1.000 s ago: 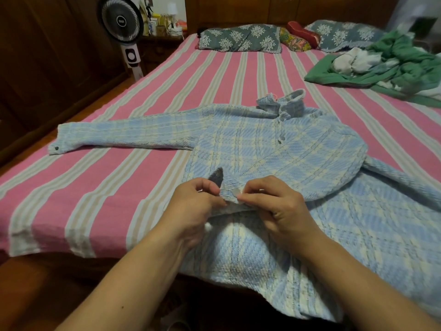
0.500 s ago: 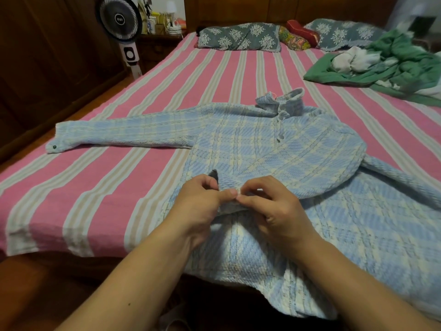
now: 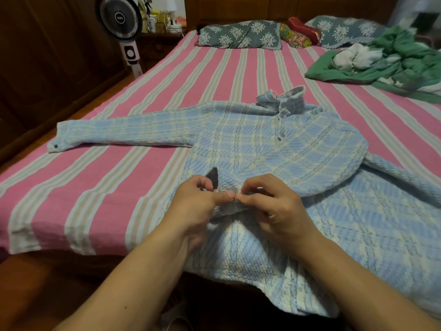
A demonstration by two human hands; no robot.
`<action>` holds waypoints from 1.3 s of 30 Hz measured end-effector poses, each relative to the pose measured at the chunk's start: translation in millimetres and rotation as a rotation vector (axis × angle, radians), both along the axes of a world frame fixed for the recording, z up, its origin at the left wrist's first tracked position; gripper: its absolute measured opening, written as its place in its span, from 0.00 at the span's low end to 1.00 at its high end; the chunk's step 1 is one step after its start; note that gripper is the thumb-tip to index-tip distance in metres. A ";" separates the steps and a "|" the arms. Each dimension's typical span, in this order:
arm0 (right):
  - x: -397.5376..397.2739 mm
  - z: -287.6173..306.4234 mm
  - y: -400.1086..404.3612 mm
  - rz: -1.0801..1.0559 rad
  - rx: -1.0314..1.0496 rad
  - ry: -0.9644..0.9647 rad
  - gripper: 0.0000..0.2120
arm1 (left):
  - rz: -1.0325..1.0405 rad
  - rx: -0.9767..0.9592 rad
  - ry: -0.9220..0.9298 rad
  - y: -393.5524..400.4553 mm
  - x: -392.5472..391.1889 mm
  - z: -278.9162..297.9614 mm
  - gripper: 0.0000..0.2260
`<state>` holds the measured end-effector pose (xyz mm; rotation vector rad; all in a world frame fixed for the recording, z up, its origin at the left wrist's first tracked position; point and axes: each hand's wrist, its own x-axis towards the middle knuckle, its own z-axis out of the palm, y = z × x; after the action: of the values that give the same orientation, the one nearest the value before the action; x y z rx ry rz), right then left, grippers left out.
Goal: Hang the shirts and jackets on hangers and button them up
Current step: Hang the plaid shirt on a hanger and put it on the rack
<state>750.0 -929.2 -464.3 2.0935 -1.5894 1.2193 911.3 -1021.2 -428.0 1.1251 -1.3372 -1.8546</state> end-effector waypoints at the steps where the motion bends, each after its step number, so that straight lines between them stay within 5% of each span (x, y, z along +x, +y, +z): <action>1: -0.2 0.9 0.7 -0.003 0.010 -0.002 0.08 | -0.039 -0.004 -0.009 -2.7 2.2 0.7 0.20; 6: 3.0 6.8 -5.6 -0.063 0.146 -0.018 0.12 | -0.108 -0.074 -0.085 -4.5 7.3 2.6 0.19; 12: 6.5 23.2 -7.9 -0.168 0.286 -0.598 0.05 | 0.001 -0.149 -0.161 -5.9 1.9 0.3 0.19; 19: 10.4 14.1 -13.3 -0.124 0.243 -0.348 0.00 | 0.013 0.044 -0.130 -10.4 0.4 4.3 0.21; 32: 18.2 -1.0 -9.8 -0.115 0.057 0.055 0.11 | -0.031 0.339 -0.044 -11.9 3.1 2.4 0.08; 39: 14.4 -3.2 -13.6 -0.115 0.106 0.114 0.13 | 0.055 0.186 -0.159 -8.8 -0.5 0.0 0.07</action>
<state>764.3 -942.9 -467.5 2.0614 -1.7306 0.9804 910.8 -1030.0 -428.0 1.4164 -1.2242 -1.9140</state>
